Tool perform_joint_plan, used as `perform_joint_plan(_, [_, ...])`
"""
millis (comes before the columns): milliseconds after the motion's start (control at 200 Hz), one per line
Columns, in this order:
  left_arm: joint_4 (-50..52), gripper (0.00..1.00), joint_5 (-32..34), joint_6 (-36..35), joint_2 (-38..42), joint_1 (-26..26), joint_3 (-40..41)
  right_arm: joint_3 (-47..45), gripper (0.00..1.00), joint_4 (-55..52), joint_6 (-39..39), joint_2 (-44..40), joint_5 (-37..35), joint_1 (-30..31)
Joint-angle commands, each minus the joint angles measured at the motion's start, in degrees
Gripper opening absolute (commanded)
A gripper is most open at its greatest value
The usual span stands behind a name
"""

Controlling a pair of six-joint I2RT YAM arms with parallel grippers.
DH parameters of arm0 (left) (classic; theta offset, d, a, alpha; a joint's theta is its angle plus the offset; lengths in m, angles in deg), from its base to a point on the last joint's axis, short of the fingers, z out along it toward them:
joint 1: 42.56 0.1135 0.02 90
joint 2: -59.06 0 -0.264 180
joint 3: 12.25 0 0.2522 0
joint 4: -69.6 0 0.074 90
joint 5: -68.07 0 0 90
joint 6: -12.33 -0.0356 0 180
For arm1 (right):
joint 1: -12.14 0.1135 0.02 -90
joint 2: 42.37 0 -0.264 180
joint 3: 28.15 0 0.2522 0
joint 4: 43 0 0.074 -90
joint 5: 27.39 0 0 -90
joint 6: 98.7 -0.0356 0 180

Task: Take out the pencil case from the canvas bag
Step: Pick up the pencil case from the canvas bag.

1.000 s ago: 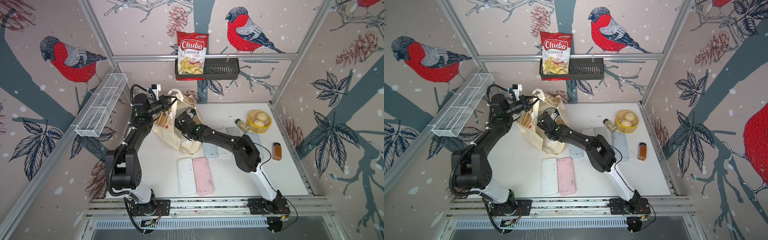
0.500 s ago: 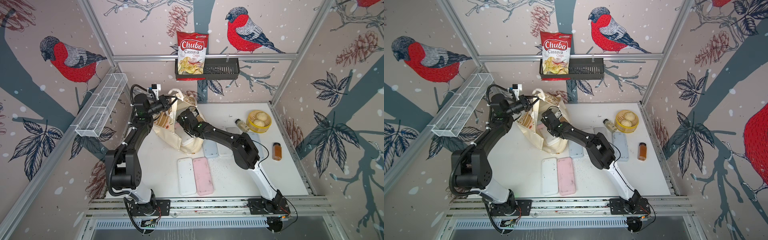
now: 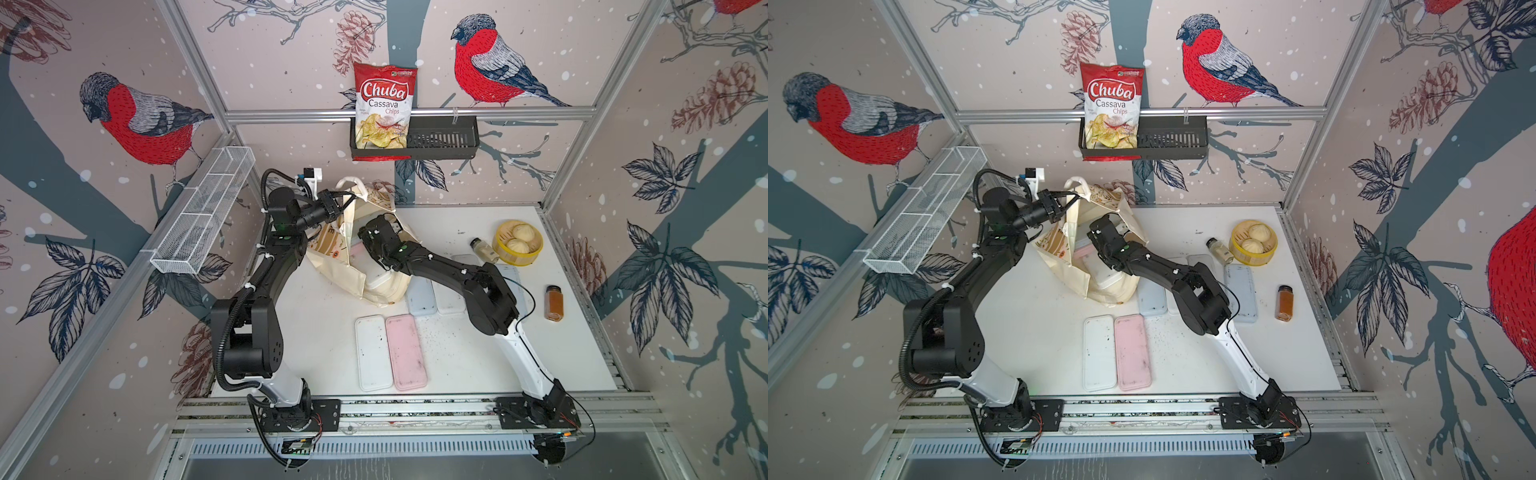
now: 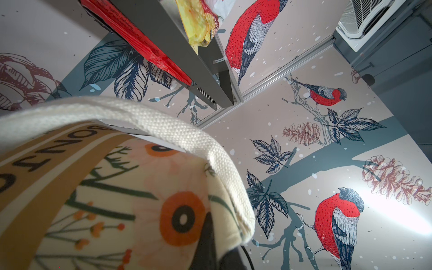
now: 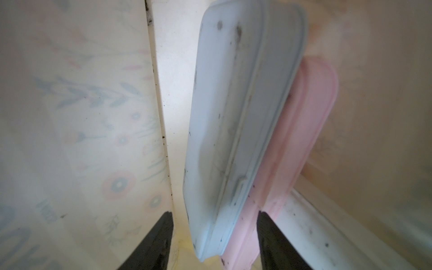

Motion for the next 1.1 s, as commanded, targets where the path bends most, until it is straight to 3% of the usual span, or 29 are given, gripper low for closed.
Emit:
perform_joint_plan(0, [-6.76, 0.0, -1.35, 0.39, 0.31, 0.12, -0.26, -0.13, 0.59, 1.87, -2.88, 0.36, -0.41, -0.54])
perform_joint_plan(1096, [-2.9, 0.0, -3.3, -2.93, 0.2, -2.38, -2.1, -8.2, 0.59, 10.18, -4.88, -3.17, -0.98, -1.06])
